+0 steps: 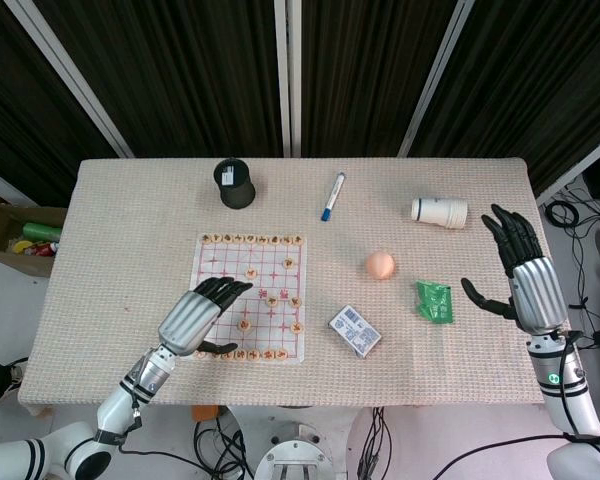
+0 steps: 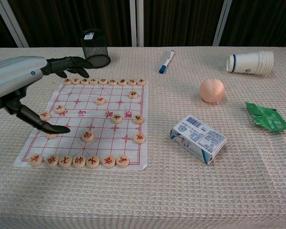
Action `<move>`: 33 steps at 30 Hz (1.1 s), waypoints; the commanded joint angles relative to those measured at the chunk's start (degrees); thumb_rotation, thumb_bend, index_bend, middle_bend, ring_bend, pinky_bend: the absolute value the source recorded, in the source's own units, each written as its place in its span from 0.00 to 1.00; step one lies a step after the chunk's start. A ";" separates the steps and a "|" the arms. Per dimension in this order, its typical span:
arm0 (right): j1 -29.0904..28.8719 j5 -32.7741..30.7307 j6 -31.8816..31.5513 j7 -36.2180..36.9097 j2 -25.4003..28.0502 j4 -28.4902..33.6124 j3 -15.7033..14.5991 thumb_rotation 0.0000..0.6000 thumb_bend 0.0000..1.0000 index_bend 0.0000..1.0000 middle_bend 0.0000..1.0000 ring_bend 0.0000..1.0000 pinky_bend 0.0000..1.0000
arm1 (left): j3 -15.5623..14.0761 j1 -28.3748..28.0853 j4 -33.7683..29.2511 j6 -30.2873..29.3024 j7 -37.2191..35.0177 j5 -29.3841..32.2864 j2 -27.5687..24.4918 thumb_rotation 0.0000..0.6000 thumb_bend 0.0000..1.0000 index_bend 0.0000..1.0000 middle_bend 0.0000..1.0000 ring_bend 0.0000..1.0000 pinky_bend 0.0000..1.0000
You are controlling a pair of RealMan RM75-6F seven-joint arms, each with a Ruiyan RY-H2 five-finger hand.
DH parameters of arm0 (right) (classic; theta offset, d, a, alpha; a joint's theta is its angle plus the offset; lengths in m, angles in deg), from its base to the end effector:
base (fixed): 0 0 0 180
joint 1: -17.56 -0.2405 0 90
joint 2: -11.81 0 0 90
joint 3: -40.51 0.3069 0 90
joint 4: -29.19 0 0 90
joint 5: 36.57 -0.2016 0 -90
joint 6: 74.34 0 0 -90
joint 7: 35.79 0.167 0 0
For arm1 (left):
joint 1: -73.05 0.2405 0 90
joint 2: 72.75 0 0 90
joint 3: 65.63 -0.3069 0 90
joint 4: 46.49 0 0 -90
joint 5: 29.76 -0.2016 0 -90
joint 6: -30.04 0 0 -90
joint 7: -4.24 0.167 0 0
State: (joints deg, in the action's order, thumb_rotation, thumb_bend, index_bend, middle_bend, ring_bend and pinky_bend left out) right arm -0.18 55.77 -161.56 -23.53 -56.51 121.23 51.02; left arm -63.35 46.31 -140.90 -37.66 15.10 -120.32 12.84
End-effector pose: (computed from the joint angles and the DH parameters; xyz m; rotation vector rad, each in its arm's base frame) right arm -0.2592 -0.2950 0.1856 1.4317 -0.8123 1.4589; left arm -0.1973 0.2840 0.0055 -1.9169 -0.9277 -1.1948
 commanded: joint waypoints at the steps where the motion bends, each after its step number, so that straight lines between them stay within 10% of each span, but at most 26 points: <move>1: -0.07 -0.14 -0.01 -0.18 -0.10 -0.06 0.07 1.00 0.24 0.00 0.00 0.00 0.00 | -0.02 -0.10 0.08 0.03 0.19 0.26 0.11 0.85 0.02 0.12 0.18 0.15 0.21; 33: 1.95 2.88 -3.91 -0.03 1.12 0.40 -1.86 1.00 0.32 0.00 0.00 0.00 0.00 | 5.29 -4.24 9.79 5.45 0.00 11.71 0.05 1.00 0.20 0.38 0.30 0.22 0.30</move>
State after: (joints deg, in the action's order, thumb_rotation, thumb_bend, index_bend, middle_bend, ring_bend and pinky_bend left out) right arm 1.74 58.63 -165.45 -23.53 -55.42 121.59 49.17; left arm -58.47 42.67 -131.86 -32.91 15.04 -109.29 12.18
